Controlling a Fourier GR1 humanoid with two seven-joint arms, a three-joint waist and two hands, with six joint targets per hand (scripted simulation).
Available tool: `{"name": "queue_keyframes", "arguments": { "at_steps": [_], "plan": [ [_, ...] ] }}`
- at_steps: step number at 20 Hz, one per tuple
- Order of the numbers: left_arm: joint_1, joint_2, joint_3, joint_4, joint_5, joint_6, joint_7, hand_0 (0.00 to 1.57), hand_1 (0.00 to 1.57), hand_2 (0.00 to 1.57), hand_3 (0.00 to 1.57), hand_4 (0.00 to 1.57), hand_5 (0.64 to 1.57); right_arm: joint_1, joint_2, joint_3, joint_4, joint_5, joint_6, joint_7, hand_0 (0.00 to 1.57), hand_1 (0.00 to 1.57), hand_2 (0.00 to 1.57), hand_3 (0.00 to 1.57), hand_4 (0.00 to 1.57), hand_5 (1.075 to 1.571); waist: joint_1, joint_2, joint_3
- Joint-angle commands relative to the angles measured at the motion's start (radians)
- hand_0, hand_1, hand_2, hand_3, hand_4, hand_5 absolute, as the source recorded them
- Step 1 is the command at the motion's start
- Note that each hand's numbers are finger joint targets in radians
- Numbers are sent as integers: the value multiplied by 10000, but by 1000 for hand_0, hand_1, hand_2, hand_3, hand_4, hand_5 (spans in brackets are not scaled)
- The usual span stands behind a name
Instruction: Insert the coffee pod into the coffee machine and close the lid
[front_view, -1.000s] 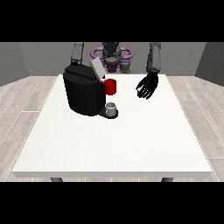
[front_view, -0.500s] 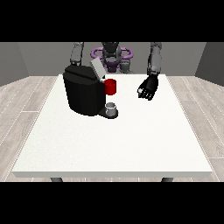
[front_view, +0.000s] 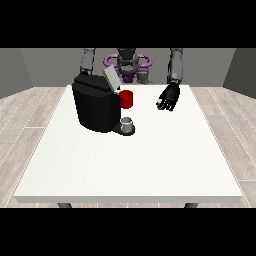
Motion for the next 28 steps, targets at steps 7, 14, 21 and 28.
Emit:
{"name": "queue_keyframes", "arguments": {
  "at_steps": [7, 14, 21, 28],
  "plan": [
    [-947, -656, 658, -596, 939, -1628, -62, 1447, 1447, 1431, 1354, 530, 1571, 117, -448, -584, 1076, -237, 255, -842, 0, 0, 0, 0, 0, 1571, 407, -641, -2],
    [-1734, -628, 784, -922, 1112, -3192, 406, 1418, 1418, 1400, 1334, 534, 1571, 138, -211, -324, 832, -92, 179, -51, 0, 0, 0, 0, 0, 1571, 232, -1480, -4],
    [-2289, -291, 1352, -897, 1087, -3132, 310, 1403, 1403, 1396, 1341, 598, 1571, 90, -159, -113, 36, -280, 424, -256, 0, 0, 0, 0, 0, 1571, -293, -973, -7],
    [-4249, -68, 2176, -820, 1639, -4054, 1250, 956, 956, 1160, 1358, 517, 1571, -807, -265, -517, 26, -439, 239, -214, 0, 0, 0, 0, 0, 1571, -678, -410, -3]
  ]
}}
